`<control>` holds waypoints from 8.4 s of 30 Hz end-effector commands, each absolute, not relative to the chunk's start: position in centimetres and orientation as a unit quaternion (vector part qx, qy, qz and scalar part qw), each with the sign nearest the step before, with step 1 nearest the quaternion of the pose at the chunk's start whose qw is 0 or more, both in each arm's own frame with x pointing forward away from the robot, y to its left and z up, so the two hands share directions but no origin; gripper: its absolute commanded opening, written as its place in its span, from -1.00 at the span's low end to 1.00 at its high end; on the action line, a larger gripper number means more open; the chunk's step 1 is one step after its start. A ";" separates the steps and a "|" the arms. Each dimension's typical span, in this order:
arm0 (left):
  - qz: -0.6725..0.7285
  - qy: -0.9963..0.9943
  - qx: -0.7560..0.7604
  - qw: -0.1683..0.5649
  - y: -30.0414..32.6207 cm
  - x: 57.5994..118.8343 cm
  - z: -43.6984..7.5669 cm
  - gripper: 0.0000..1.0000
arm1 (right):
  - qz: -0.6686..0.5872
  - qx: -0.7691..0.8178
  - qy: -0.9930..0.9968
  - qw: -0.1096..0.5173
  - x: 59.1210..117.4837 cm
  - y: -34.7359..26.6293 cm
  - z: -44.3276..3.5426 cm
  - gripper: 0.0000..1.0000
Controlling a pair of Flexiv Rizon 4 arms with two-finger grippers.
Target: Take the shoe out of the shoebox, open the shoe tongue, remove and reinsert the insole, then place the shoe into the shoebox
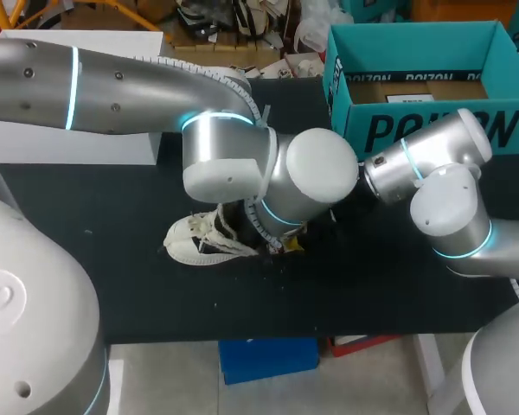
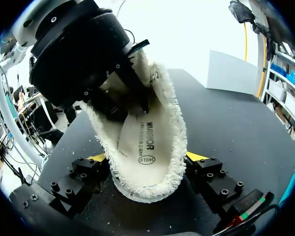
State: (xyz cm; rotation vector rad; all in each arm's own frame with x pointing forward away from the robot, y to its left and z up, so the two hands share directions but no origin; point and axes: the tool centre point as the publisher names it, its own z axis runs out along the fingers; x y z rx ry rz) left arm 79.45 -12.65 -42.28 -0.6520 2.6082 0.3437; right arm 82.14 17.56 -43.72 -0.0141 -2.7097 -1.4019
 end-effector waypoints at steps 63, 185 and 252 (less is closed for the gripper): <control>-0.067 0.985 -0.115 0.114 -11.3 78.6 -39.2 -1.00 | -0.457 -0.006 -0.888 0.046 82.3 17.4 -44.1 -1.00; -0.648 0.743 0.132 -0.102 -20.6 72.9 -10.0 -1.00 | -0.457 -0.006 -0.888 0.046 82.3 17.4 -44.1 -1.00; -0.731 0.681 0.017 -0.048 -21.1 73.0 8.4 -1.00 | -0.447 -0.004 -0.893 0.044 82.4 17.2 -43.9 -1.00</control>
